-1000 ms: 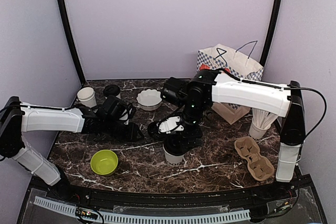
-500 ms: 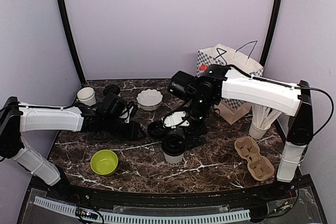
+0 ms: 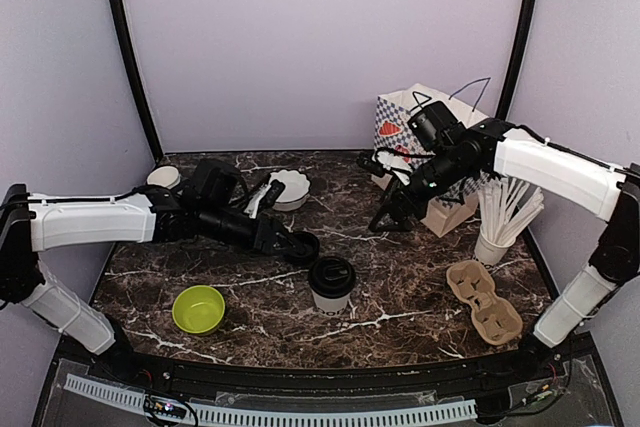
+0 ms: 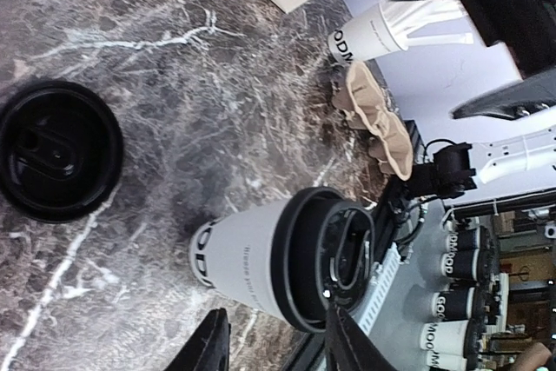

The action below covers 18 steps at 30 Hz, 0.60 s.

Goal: Pack the takeout coffee

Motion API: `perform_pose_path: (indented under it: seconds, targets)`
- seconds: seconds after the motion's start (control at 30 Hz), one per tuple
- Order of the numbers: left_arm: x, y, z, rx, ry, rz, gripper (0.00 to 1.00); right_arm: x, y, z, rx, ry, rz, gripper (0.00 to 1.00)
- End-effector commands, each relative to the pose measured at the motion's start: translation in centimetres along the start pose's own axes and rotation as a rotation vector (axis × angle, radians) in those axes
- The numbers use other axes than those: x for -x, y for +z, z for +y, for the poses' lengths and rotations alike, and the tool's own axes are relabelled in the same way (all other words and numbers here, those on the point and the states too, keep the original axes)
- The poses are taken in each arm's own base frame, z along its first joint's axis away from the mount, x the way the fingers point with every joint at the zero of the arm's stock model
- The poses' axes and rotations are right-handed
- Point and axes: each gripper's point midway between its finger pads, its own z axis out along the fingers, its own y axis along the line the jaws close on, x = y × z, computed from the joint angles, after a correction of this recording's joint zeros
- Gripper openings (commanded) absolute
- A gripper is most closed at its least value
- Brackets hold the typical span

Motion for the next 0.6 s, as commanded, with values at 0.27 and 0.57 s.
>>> perform_pose_path:
  seconds: [0.27, 0.57]
  targets:
    - [-1.7, 1.2, -1.4, -0.09, -0.083, 0.108, 0.38, -4.7, 5.1, 4.4, 0.49, 0.463, -0.029, 0.66]
    - [-2.4, 2.0, -2.3, -0.175, -0.092, 0.126, 0.38, -4.4, 6.4, 5.4, 0.624, 0.478, 0.012, 0.59]
